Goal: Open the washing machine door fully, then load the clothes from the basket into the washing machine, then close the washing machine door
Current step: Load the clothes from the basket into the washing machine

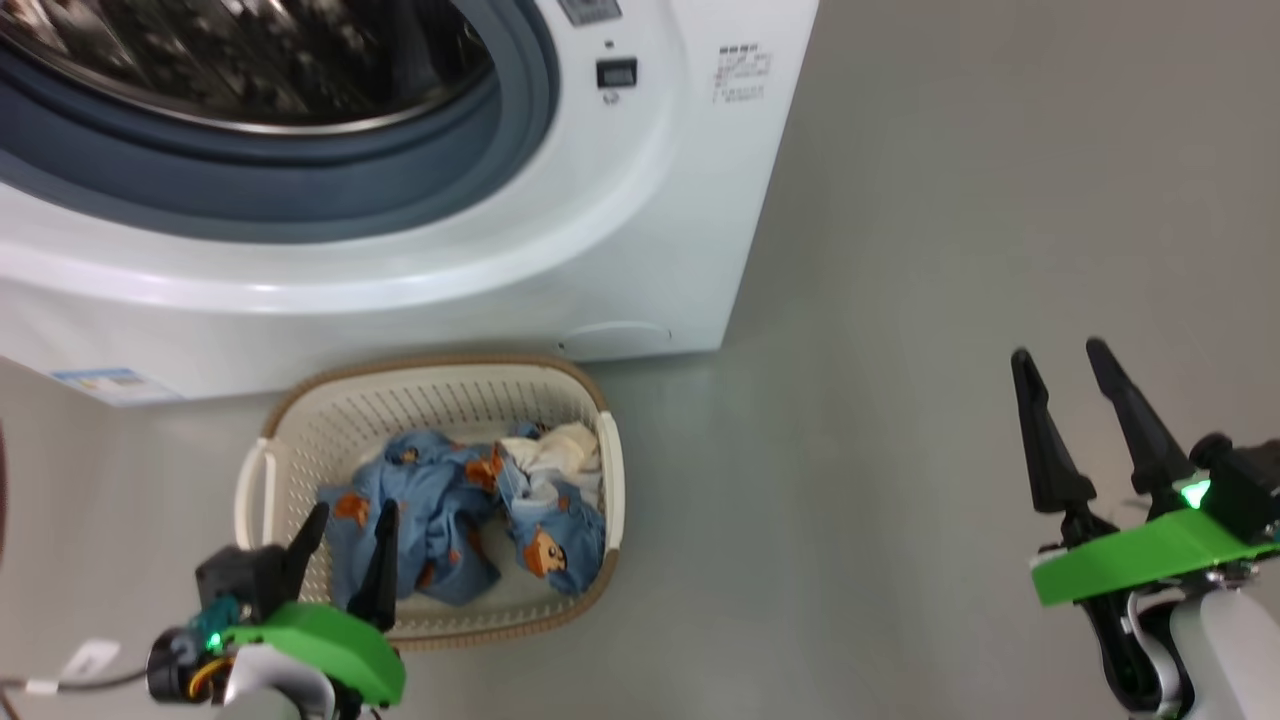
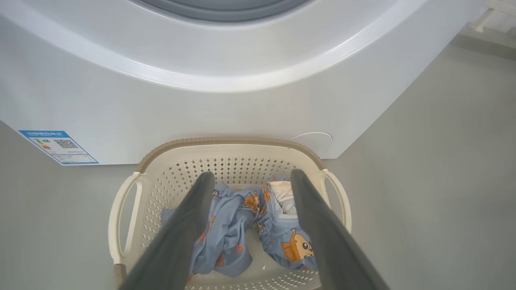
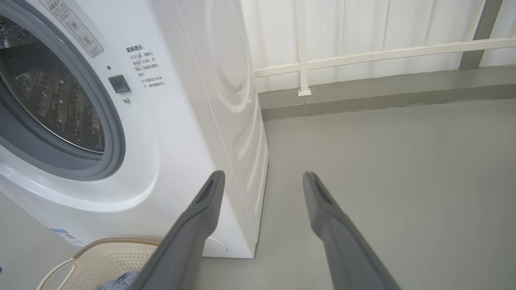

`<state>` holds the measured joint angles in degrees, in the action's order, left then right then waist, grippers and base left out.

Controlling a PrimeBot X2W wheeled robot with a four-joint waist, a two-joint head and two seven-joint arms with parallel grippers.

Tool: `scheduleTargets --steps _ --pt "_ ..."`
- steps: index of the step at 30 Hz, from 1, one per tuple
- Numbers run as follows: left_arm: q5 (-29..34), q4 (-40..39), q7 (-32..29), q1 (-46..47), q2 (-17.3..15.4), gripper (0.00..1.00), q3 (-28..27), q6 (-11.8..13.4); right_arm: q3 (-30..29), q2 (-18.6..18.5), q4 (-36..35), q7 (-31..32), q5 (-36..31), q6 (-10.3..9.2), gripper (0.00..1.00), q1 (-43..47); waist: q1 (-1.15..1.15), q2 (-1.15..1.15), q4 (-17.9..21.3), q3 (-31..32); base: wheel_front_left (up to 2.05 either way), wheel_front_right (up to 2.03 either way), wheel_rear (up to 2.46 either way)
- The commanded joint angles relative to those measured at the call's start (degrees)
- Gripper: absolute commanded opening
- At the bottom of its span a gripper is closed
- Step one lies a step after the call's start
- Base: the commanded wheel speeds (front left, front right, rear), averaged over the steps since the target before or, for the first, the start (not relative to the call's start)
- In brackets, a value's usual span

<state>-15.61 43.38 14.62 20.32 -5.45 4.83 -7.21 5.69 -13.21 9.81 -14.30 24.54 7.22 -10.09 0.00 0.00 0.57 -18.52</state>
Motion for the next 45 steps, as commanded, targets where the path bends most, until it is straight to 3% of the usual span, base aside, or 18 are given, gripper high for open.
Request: scheduleTargets --steps 1,23,32,45 --pt "-0.7 0.5 0.4 2.1 -1.7 1.0 -1.1 -0.3 1.3 -0.5 -1.7 -0.7 -0.6 0.26 1.0 -1.4 0.0 0.0 0.8 -3.4 0.0 0.0 0.0" --pt "-2.2 26.9 0.2 24.9 -4.6 1.0 7.3 -0.3 3.1 -0.3 -3.8 -0.7 -1.5 0.26 1.0 -11.4 0.0 0.0 2.8 -20.9 0.0 0.0 0.0" --pt "-1.2 29.9 -3.6 28.5 -6.6 1.0 10.0 -0.2 4.6 -0.3 -4.4 -0.7 -1.6 0.26 1.0 -13.6 0.0 0.0 4.3 -24.2 0.0 0.0 0.0" --pt "-0.4 30.5 -8.5 30.7 -9.5 1.0 11.8 2.4 6.1 -0.7 -5.6 -0.7 -1.3 0.26 1.0 -14.1 0.0 0.0 7.0 -27.5 0.0 0.0 0.0"
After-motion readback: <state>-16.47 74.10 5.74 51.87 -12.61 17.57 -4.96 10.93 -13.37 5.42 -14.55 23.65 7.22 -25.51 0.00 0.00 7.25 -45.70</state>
